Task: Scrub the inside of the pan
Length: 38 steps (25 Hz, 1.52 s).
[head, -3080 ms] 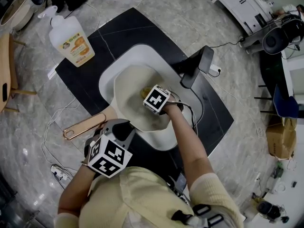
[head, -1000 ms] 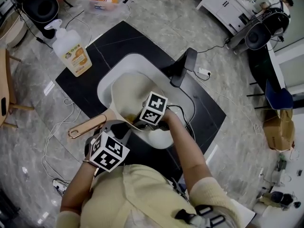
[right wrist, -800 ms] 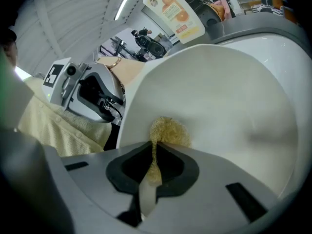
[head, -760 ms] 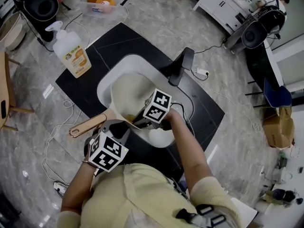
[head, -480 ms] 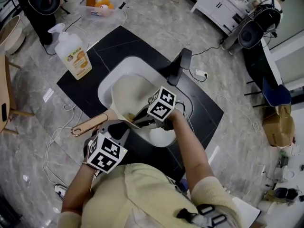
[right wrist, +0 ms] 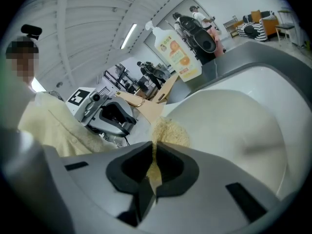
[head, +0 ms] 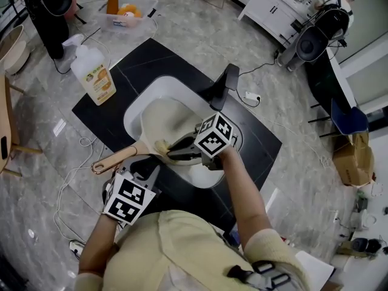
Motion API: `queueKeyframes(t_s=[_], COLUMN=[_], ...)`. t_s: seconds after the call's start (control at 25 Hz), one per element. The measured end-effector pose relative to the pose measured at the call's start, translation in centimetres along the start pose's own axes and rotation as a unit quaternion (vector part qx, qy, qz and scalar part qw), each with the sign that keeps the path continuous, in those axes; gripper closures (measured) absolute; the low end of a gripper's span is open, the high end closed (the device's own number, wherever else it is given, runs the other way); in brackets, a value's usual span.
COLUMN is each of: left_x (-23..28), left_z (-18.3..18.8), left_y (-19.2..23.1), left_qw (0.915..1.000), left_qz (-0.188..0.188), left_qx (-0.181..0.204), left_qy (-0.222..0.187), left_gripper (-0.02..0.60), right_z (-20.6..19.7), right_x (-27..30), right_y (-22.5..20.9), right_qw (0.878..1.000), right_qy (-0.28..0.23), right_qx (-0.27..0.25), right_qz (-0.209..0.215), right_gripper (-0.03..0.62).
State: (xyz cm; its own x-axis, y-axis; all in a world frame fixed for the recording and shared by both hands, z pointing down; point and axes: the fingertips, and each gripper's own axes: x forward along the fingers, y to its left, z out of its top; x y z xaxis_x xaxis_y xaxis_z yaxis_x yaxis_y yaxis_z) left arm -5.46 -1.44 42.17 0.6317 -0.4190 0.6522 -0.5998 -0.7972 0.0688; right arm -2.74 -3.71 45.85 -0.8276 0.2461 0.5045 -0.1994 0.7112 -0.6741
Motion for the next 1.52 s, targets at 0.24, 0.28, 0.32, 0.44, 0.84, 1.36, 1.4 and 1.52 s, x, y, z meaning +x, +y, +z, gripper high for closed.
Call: queueKeyframes(t_s=[0.24,0.28,0.32,0.44,0.84,1.36,1.4,1.52], left_x=[-0.7,-0.8,-0.9,-1.2,-2.3,-3.4,-3.4,-3.3], left_z=[1.1,1.4,1.6,2.4,3.3,3.9,3.9,3.8], left_y=[-0.5,-0.4,-0.4,-0.3,0.5,1.3,1.3,1.3], left_qw=[0.9991,0.9988,0.9984,0.9972,0.9935,0.9867,0.9866,0.9866], left_qz=[-0.013,-0.014,-0.014,-0.013,0.007,0.015,0.015,0.014], left_qx=[-0.023,-0.025,-0.027,-0.034,-0.056,-0.093,-0.093,-0.095], left_qy=[-0.033,-0.04,-0.047,-0.066,-0.099,-0.133,-0.133,-0.132], left_gripper=[0.489,0.489,0.489,0.489,0.502,0.505,0.505,0.505], right_z=[1.2,1.4,1.6,1.7,1.1,0.3,0.2,0.1], right_x=[-2.0,-2.3,-2.7,-3.8,-7.1,-9.1,-9.1,-8.8], right_y=[1.8,2.1,2.5,3.3,4.7,4.9,4.9,4.8], right_qw=[0.996,0.995,0.994,0.989,0.964,0.927,0.926,0.924], right_qy=[-0.077,-0.09,-0.102,-0.135,-0.232,-0.332,-0.336,-0.339], right_qx=[-0.008,-0.009,-0.011,-0.015,-0.013,0.042,0.045,0.049], right_qz=[-0.03,-0.034,-0.038,-0.052,-0.13,-0.167,-0.167,-0.173], right_gripper=[0.557,0.556,0.557,0.556,0.556,0.557,0.557,0.557])
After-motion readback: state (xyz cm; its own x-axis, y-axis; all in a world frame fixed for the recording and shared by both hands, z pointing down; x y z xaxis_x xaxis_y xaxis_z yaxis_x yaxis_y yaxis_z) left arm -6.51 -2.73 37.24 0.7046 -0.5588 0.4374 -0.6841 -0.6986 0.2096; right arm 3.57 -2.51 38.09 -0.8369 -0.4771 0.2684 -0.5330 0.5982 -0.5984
